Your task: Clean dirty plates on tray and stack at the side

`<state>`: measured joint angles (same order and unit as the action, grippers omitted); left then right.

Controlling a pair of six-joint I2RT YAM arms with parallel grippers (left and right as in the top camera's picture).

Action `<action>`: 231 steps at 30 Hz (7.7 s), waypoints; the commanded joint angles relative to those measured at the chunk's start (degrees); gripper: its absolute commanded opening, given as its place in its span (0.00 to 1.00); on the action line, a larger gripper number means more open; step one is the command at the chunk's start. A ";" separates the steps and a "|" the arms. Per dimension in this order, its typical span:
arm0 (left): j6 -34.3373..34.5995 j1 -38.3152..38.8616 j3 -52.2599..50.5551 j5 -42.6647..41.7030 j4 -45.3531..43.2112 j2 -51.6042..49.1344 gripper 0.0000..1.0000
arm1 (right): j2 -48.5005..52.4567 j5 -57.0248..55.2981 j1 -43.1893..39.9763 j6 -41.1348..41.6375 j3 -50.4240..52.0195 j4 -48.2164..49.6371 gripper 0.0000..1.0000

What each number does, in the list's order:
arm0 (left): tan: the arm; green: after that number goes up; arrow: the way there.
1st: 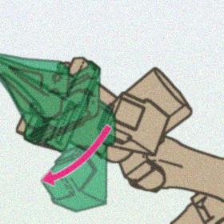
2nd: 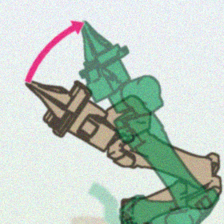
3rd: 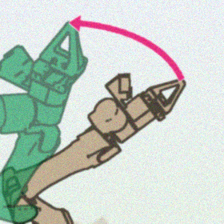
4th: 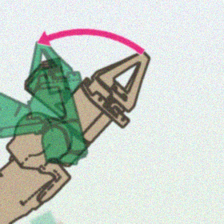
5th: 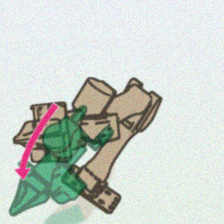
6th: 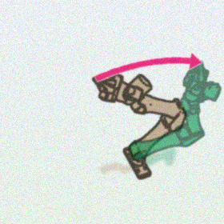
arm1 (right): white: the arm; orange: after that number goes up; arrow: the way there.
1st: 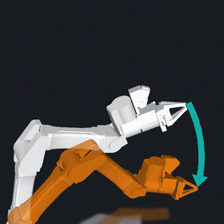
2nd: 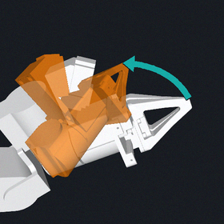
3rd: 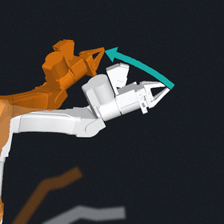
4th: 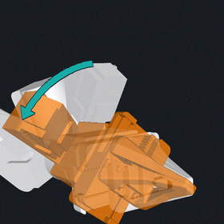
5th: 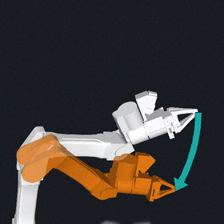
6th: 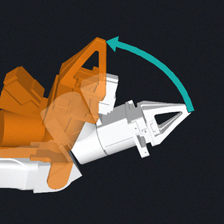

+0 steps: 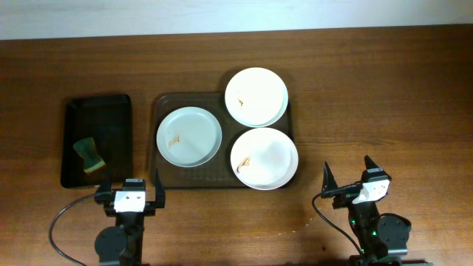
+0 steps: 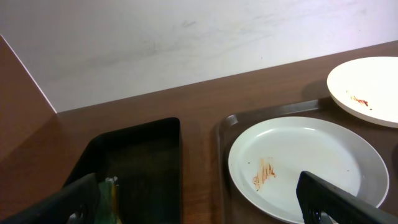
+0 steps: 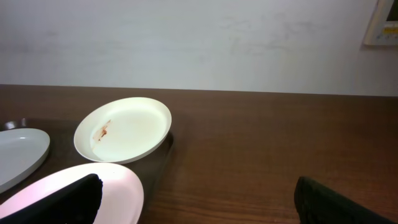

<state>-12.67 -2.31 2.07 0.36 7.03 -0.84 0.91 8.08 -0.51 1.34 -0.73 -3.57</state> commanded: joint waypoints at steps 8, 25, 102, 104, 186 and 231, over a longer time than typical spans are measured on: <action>-0.72 0.28 -0.48 -0.59 -0.17 0.50 0.99 | -0.39 0.50 -0.22 0.15 0.42 -0.11 0.98; -0.72 0.28 -0.48 -0.59 -0.17 0.48 0.99 | -0.39 0.50 -0.22 0.15 0.42 -0.11 0.98; 12.17 0.39 64.17 -24.63 9.31 -86.42 0.99 | 79.23 11.47 1.44 14.19 -57.48 -14.29 0.96; 16.68 0.39 64.17 -15.76 9.29 -86.49 0.99 | 83.80 3.63 6.84 15.72 -64.74 -21.35 0.95; 14.73 -1.88 70.20 -19.28 21.90 -100.06 0.01 | 129.33 13.40 28.98 14.08 -99.36 -32.63 0.04; 16.87 8.22 65.05 -22.86 24.33 -108.45 0.01 | 133.94 9.73 30.10 26.18 -99.14 -31.56 0.04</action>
<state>11.20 5.56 68.14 -7.27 37.89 -108.16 132.81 20.43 30.57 26.87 -99.79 -34.76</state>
